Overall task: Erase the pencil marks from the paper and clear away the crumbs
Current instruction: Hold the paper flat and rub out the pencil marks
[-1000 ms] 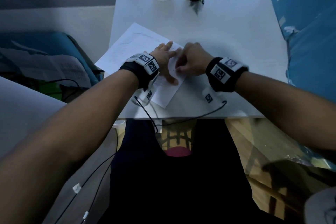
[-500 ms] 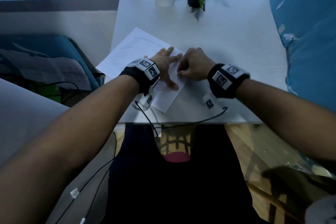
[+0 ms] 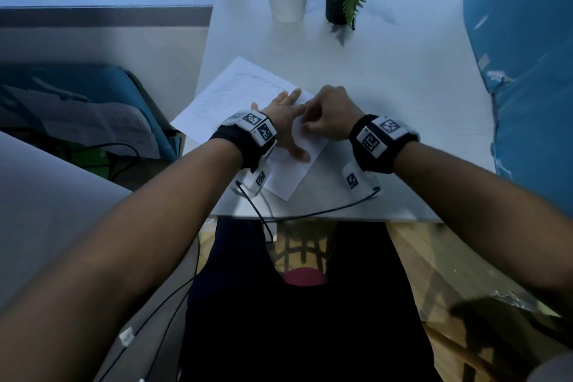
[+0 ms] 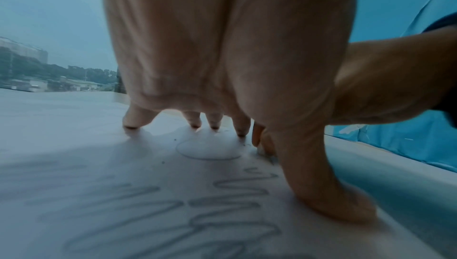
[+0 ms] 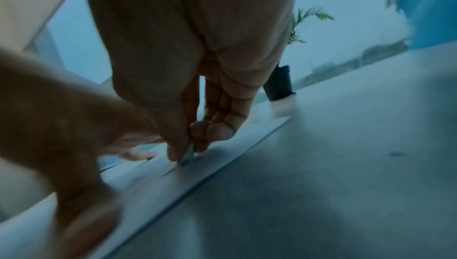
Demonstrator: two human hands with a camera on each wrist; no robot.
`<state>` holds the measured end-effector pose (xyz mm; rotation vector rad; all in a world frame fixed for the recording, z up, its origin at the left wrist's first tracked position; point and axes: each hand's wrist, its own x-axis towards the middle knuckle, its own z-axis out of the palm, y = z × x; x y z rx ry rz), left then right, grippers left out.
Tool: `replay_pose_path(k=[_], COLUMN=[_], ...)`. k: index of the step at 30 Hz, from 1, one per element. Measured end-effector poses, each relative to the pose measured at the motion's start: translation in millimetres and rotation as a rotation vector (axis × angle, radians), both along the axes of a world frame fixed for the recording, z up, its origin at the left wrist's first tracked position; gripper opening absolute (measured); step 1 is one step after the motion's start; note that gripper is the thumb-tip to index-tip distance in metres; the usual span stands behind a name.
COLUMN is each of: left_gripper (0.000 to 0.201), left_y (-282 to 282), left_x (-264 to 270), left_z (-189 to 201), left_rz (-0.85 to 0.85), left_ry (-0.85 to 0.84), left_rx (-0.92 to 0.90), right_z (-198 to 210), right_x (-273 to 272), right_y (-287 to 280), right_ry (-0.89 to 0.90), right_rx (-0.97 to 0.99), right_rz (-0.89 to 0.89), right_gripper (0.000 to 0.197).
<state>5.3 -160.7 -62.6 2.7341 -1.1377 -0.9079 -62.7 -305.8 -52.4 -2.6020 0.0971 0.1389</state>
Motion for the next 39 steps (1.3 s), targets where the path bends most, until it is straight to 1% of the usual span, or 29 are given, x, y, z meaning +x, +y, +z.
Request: replay_pose_path(k=[1, 3, 4, 7, 9, 14, 17, 19, 21, 22, 25, 26, 29, 30, 33, 34, 35, 37, 38, 39], left_gripper=[0.126, 0.130, 0.130, 0.130, 0.130, 0.140, 0.144, 0.143, 0.144, 0.144, 0.145, 0.145, 0.143, 0.143, 0.145, 0.145, 0.144, 0.144, 0.144, 0.145], left_y=[0.0, 0.6, 1.8, 5.3, 6.9, 19.2, 31.0, 34.9, 34.3, 34.4, 34.0, 34.0, 32.5, 31.6, 32.3, 31.6, 31.1, 30.2, 30.3, 30.8], left_x=[1.0, -0.1, -1.2, -1.7, 0.3, 4.8, 0.5, -1.6, -2.3, -2.7, -2.6, -3.1, -6.7, -6.9, -7.3, -6.8, -7.1, -9.4, -11.1, -11.8], left_z=[-0.6, -0.7, -0.1, -1.9, -1.1, 0.2, -6.8, -10.8, -10.6, -10.6, -10.5, -9.9, -8.3, -7.8, -6.8, -6.2, -5.4, -2.0, -1.3, -1.6], left_rz=[-0.002, -0.004, -0.005, -0.015, -0.024, -0.098, -0.084, -0.059, -0.054, -0.055, -0.058, -0.058, -0.049, -0.042, -0.027, -0.028, -0.029, -0.035, -0.035, -0.034], left_ry=[-0.006, -0.011, -0.021, -0.035, -0.043, -0.074, -0.075, -0.053, -0.058, -0.050, -0.037, -0.035, -0.036, -0.031, -0.017, -0.019, -0.021, -0.037, -0.038, -0.034], left_rx=[-0.004, -0.005, -0.009, -0.030, -0.029, 0.011, -0.014, -0.032, -0.018, -0.006, 0.003, 0.007, 0.029, 0.032, 0.040, 0.047, 0.057, 0.071, 0.072, 0.070], right_z=[0.9, 4.5, 7.7, 6.5, 1.9, 3.8, 8.1, 10.1, 7.7, 3.2, 2.5, 3.9, 6.4, 6.2, 7.2, 8.9, 10.6, 12.4, 10.9, 8.9], right_x=[2.0, 9.5, 12.8, 13.3, 10.0, 9.9, 13.0, 14.6, 11.2, 5.8, -11.7, -9.1, 1.3, -1.2, -22.0, -22.6, -18.1, -7.9, -8.6, -12.6], right_y=[-3.1, -16.2, -18.7, -8.4, -4.0, -7.8, -8.9, -8.5, -0.5, 7.3, 23.7, 19.3, 4.6, 9.4, 35.3, 32.2, 24.0, 6.1, 5.5, 11.6], right_ry=[-0.020, -0.070, -0.088, -0.095, -0.060, -0.027, -0.019, -0.020, -0.057, -0.072, -0.030, -0.023, -0.063, -0.067, 0.005, 0.012, -0.001, -0.057, -0.070, -0.052], right_rx=[-0.007, -0.028, -0.046, -0.061, -0.093, -0.106, -0.122, -0.106, -0.077, -0.062, -0.008, -0.003, -0.008, -0.018, -0.003, -0.019, -0.038, -0.023, -0.013, -0.010], right_rz=[-0.026, -0.148, -0.169, -0.134, -0.114, -0.126, -0.092, -0.114, -0.145, -0.123, 0.059, 0.052, -0.085, -0.077, 0.140, 0.162, 0.118, -0.028, -0.052, -0.025], right_gripper=[0.014, 0.014, 0.014, 0.011, 0.011, 0.011, 0.011, 0.011, 0.010, 0.010, 0.010, 0.011, 0.012, 0.011, 0.010, 0.010, 0.011, 0.012, 0.011, 0.009])
